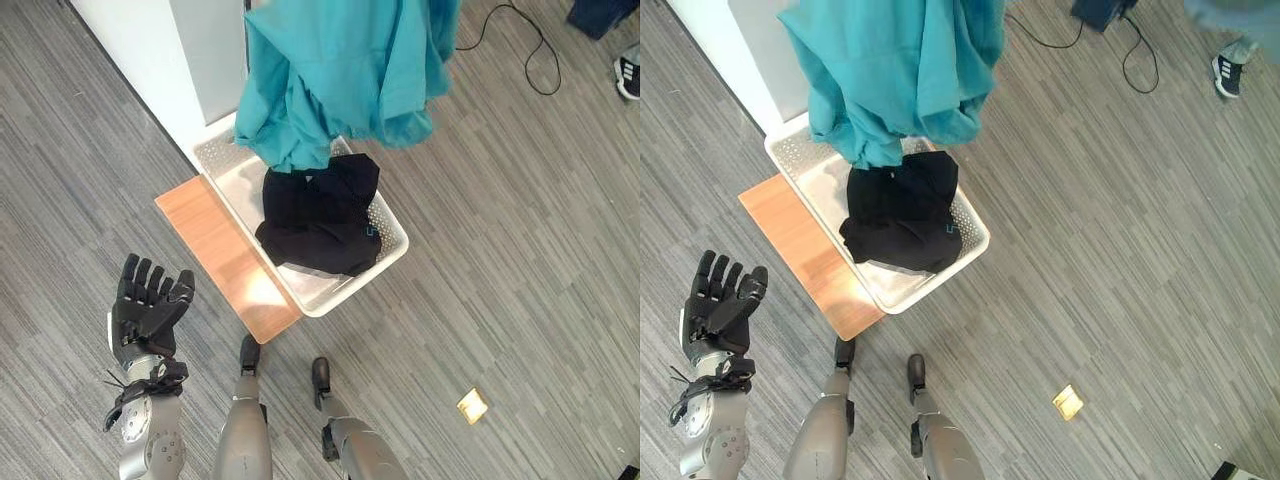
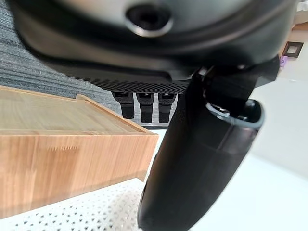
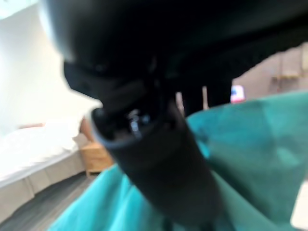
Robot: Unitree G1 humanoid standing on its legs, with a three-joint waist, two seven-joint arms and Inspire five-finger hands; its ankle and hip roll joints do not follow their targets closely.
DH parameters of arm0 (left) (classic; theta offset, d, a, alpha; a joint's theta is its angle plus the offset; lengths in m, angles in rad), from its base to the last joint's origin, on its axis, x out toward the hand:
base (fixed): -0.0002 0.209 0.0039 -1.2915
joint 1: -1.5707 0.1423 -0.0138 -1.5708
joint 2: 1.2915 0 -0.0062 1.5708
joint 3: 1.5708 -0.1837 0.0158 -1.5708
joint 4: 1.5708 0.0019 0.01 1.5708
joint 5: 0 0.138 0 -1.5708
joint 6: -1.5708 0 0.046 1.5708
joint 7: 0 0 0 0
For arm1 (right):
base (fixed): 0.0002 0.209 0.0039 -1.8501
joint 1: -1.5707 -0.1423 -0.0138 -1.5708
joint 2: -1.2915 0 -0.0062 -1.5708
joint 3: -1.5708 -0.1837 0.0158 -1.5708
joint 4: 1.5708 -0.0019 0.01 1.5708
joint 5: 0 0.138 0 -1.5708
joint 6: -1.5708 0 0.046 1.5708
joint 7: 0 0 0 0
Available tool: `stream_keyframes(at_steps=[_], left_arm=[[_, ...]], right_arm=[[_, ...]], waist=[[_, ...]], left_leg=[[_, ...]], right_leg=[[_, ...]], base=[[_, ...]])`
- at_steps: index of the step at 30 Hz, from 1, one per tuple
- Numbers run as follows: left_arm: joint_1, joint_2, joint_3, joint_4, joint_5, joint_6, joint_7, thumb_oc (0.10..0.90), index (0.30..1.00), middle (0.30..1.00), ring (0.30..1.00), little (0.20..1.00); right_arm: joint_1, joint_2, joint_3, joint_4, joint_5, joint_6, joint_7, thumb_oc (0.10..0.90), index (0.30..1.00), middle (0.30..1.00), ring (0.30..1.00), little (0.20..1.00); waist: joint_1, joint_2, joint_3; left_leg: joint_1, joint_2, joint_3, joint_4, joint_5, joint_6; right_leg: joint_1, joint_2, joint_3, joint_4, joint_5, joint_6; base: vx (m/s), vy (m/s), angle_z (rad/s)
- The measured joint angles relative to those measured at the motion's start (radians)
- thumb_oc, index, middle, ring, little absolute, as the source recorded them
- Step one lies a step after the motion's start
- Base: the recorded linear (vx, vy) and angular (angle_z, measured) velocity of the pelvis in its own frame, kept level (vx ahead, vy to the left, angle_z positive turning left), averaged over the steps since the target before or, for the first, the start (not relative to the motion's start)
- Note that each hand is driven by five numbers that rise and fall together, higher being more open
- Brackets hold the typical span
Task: Pick up bed clothes into laundry basket.
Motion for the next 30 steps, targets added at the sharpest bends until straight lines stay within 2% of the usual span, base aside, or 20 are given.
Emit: stream_keyframes(at_steps=[2, 3, 5, 6, 7, 8, 11, 13, 14, 15, 16, 17, 18, 24, 28, 30], left_arm=[[0.001, 0.001, -0.015, -0.003, 0.000, 0.000, 0.000, 0.800, 0.900, 0.900, 0.900, 0.900], [0.001, 0.000, -0.019, -0.002, 0.000, 0.000, 0.000, 0.800, 0.900, 0.900, 0.900, 0.900], [0.005, -0.002, -0.024, -0.002, 0.000, 0.001, 0.000, 0.800, 0.900, 0.900, 0.900, 0.900], [0.005, -0.003, -0.026, -0.003, 0.000, 0.001, 0.001, 0.800, 0.900, 0.900, 0.900, 0.900], [0.009, -0.004, -0.022, -0.003, 0.000, 0.001, 0.002, 0.800, 0.900, 0.900, 0.900, 0.900], [0.012, -0.003, -0.020, -0.003, 0.000, 0.001, 0.005, 0.800, 0.900, 0.900, 0.900, 0.900], [0.007, -0.001, -0.031, 0.001, 0.000, 0.001, 0.016, 0.800, 0.900, 0.900, 0.900, 0.900], [-0.009, -0.001, -0.034, 0.001, 0.000, 0.001, 0.016, 0.800, 0.900, 0.900, 0.900, 0.900], [-0.016, -0.001, -0.035, 0.001, 0.001, 0.001, 0.016, 0.800, 0.900, 0.900, 0.900, 0.900], [-0.026, 0.001, -0.033, 0.004, 0.000, 0.001, 0.016, 0.800, 0.900, 0.900, 0.900, 0.900], [-0.032, 0.001, -0.035, 0.005, 0.000, 0.001, 0.016, 0.800, 0.900, 0.900, 0.900, 0.900], [-0.043, -0.001, -0.039, 0.005, 0.000, 0.001, 0.014, 0.800, 0.900, 0.900, 0.900, 0.900], [-0.042, 0.000, -0.034, 0.005, 0.000, 0.001, 0.014, 0.800, 0.900, 0.900, 0.900, 0.900], [-0.042, 0.001, -0.023, 0.012, -0.001, 0.001, 0.017, 0.800, 0.900, 0.900, 0.900, 0.900], [-0.049, 0.001, -0.024, 0.015, -0.001, 0.001, 0.021, 0.800, 0.900, 0.900, 0.900, 0.900], [-0.064, 0.001, -0.028, 0.016, -0.001, 0.001, 0.021, 0.800, 0.900, 0.900, 0.900, 0.900]], right_arm=[[0.083, 0.027, -0.016, 0.039, -0.011, 0.020, 0.009, 0.400, 0.300, 0.300, 0.300, 0.300], [0.154, 0.042, -0.060, 0.069, -0.017, 0.023, 0.010, 0.400, 0.300, 0.300, 0.300, 0.300], [0.270, 0.088, -0.107, 0.147, -0.053, 0.051, 0.021, 0.400, 0.300, 0.300, 0.300, 0.300], [0.307, 0.094, -0.128, 0.165, -0.063, 0.066, 0.028, 0.400, 0.300, 0.300, 0.300, 0.300], [0.349, 0.099, -0.139, 0.183, -0.073, 0.088, 0.039, 0.400, 0.300, 0.300, 0.300, 0.300], [0.381, 0.104, -0.157, 0.195, -0.083, 0.091, 0.040, 0.400, 0.300, 0.300, 0.300, 0.300], [0.600, 0.246, -0.370, 0.368, -0.111, 0.122, 0.039, 0.400, 0.300, 0.300, 0.300, 0.300], [0.645, 0.315, -0.394, 0.448, -0.129, 0.150, 0.046, 0.400, 0.300, 0.300, 0.300, 0.300], [0.663, 0.327, -0.398, 0.458, -0.130, 0.155, 0.048, 0.717, 0.775, 0.775, 0.775, 0.775], [0.704, 0.396, -0.431, 0.538, -0.147, 0.149, 0.052, 0.800, 0.900, 0.900, 0.900, 0.900], [0.704, 0.422, -0.429, 0.574, -0.155, 0.157, 0.056, 0.800, 0.900, 0.900, 0.900, 0.900], [0.704, 0.423, -0.419, 0.579, -0.171, 0.172, 0.074, 0.800, 0.900, 0.900, 0.900, 0.900], [0.703, 0.423, -0.412, 0.575, -0.181, 0.172, 0.076, 0.800, 0.900, 0.900, 0.900, 0.900], [0.678, 0.379, -0.421, 0.505, -0.201, 0.168, 0.083, 0.800, 0.900, 0.900, 0.900, 0.900], [0.674, 0.264, -0.436, 0.260, -0.166, 0.170, 0.083, 0.800, 0.900, 0.900, 0.900, 0.900], [0.667, 0.238, -0.468, 0.158, -0.135, 0.162, 0.082, 0.800, 0.900, 0.900, 0.900, 0.900]], waist=[[0.013, 0.009, 0.004], [0.021, 0.011, 0.004], [0.038, 0.036, 0.010], [0.045, 0.045, 0.011], [0.056, 0.066, 0.017], [0.057, 0.072, 0.017], [0.067, 0.106, 0.018], [0.074, 0.120, 0.019], [0.078, 0.125, 0.019], [0.080, 0.132, 0.018], [0.079, 0.136, 0.019], [0.081, 0.151, 0.020], [0.082, 0.153, 0.019], [0.079, 0.155, 0.019], [0.070, 0.155, 0.019], [0.063, 0.155, 0.019]], left_leg=[[-0.001, 0.000, -0.001, 0.000, 0.001, -0.002], [-0.001, -0.001, -0.001, 0.001, 0.001, -0.002], [-0.004, -0.004, -0.005, 0.001, 0.002, -0.002], [-0.006, -0.005, -0.007, 0.001, 0.002, -0.001], [-0.008, -0.009, -0.008, 0.000, 0.003, 0.000], [-0.008, -0.010, -0.009, -0.001, 0.003, 0.000], [-0.007, -0.017, -0.009, -0.001, 0.003, 0.000], [-0.008, -0.017, -0.006, -0.003, 0.003, 0.000], [-0.008, -0.017, -0.007, -0.003, 0.003, 0.000], [-0.007, -0.015, -0.007, -0.004, 0.003, 0.000], [-0.007, -0.014, -0.007, -0.004, 0.003, 0.000], [-0.014, -0.015, -0.010, -0.004, 0.003, 0.001], [-0.014, -0.015, -0.009, -0.004, 0.003, 0.001], [-0.012, -0.015, -0.007, -0.004, 0.003, 0.001], [-0.013, -0.015, -0.004, -0.006, 0.003, 0.001], [-0.012, -0.014, -0.003, -0.006, 0.004, 0.001]], right_leg=[[0.000, -0.001, 0.000, 0.000, 0.001, -0.002], [0.000, -0.001, 0.000, 0.000, 0.002, -0.003], [-0.001, -0.004, -0.001, 0.000, 0.002, -0.004], [-0.002, -0.005, -0.001, 0.000, 0.002, -0.004], [-0.003, -0.007, -0.002, 0.000, 0.003, -0.005], [-0.003, -0.008, -0.002, 0.000, 0.003, -0.005], [-0.002, -0.014, -0.001, 0.000, 0.003, -0.005], [-0.005, -0.015, 0.000, 0.000, 0.003, -0.005], [-0.005, -0.014, -0.001, 0.000, 0.003, -0.005], [-0.004, -0.013, -0.001, 0.000, 0.003, -0.005], [-0.004, -0.012, -0.001, 0.000, 0.003, -0.005], [-0.008, -0.012, -0.002, 0.000, 0.003, -0.005], [-0.009, -0.013, -0.001, 0.000, 0.003, -0.005], [-0.009, -0.013, 0.001, 0.000, 0.003, -0.005], [-0.013, -0.013, 0.005, 0.000, 0.003, -0.005], [-0.012, -0.012, 0.006, 0.000, 0.003, -0.005]], base=[[0.00, 0.000, 0.00], [0.00, 0.000, 0.00], [-0.01, -0.006, 0.06], [-0.01, -0.013, 0.06], [-0.01, -0.013, 0.05], [-0.01, -0.011, 0.03], [0.00, 0.000, 0.00], [0.00, 0.000, 0.00], [0.00, 0.000, 0.00], [0.00, 0.000, 0.00], [0.00, 0.004, 0.04], [0.00, 0.000, 0.00], [0.00, 0.000, 0.00], [0.00, 0.000, 0.00], [-0.01, 0.005, -0.02], [0.00, 0.000, 0.00]])
